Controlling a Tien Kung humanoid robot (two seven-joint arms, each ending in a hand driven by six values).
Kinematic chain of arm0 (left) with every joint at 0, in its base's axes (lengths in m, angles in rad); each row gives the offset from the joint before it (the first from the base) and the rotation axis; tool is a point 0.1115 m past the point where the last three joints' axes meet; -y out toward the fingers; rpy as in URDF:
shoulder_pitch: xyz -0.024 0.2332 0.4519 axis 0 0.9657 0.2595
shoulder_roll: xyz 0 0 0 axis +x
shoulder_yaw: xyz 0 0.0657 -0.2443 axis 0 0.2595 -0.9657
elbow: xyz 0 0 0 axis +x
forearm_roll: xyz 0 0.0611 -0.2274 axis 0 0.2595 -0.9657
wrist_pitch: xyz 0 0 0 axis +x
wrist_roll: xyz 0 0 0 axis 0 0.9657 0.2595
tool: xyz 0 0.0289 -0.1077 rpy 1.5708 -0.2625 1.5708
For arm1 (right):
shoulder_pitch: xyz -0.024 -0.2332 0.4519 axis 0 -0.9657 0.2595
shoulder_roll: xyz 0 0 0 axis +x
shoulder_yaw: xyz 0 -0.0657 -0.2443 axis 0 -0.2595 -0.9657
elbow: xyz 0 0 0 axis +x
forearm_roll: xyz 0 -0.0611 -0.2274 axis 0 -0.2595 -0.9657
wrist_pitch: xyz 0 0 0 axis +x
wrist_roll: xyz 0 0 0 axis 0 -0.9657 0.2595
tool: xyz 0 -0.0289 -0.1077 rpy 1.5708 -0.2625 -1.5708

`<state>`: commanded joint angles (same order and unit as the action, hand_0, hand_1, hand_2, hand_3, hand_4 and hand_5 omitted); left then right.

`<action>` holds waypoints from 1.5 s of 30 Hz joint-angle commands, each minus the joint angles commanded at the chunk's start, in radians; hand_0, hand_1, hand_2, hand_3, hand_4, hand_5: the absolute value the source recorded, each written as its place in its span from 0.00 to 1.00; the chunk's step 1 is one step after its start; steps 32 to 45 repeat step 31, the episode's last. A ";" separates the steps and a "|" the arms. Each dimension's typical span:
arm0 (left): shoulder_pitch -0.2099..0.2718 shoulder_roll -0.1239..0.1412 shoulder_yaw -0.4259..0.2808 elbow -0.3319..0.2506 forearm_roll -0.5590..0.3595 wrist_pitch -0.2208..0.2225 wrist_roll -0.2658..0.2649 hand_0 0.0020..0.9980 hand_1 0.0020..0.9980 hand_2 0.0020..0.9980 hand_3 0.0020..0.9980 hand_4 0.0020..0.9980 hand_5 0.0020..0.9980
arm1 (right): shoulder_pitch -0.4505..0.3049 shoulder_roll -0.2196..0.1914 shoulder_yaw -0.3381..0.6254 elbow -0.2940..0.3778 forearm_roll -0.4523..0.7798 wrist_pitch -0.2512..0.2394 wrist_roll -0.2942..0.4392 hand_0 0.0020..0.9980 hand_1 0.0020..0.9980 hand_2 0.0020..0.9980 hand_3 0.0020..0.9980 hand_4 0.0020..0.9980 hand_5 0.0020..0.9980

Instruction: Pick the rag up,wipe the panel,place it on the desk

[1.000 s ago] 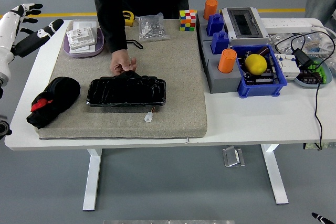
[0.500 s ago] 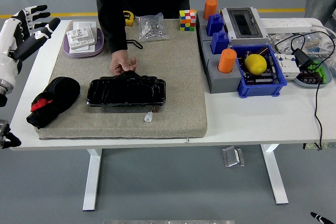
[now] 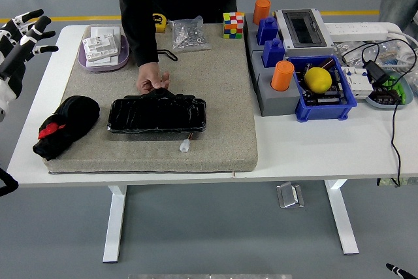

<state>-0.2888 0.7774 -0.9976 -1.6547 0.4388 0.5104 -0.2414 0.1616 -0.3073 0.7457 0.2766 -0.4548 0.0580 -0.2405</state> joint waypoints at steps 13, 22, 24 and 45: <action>-0.124 0.136 0.092 0.000 0.202 0.014 0.185 0.54 0.70 0.75 0.76 0.90 0.49 | 0.000 -0.001 0.019 0.009 0.003 -0.004 0.003 0.77 0.58 0.71 0.63 1.00 0.57; -0.119 0.139 0.050 -0.021 0.462 0.024 0.314 0.55 0.71 0.75 0.76 0.90 0.48 | -0.001 -0.001 0.017 0.010 0.006 -0.003 0.004 0.77 0.58 0.71 0.63 1.00 0.57; -0.109 0.127 0.026 -0.023 0.526 0.020 0.323 0.55 0.71 0.75 0.76 0.90 0.48 | -0.002 0.000 0.019 0.011 0.006 -0.003 0.004 0.77 0.58 0.71 0.63 1.00 0.57; -0.095 0.113 0.007 -0.016 0.618 0.005 0.341 0.56 0.71 0.76 0.75 0.88 0.45 | -0.001 0.001 0.019 0.011 0.004 -0.005 0.004 0.77 0.58 0.71 0.63 1.00 0.57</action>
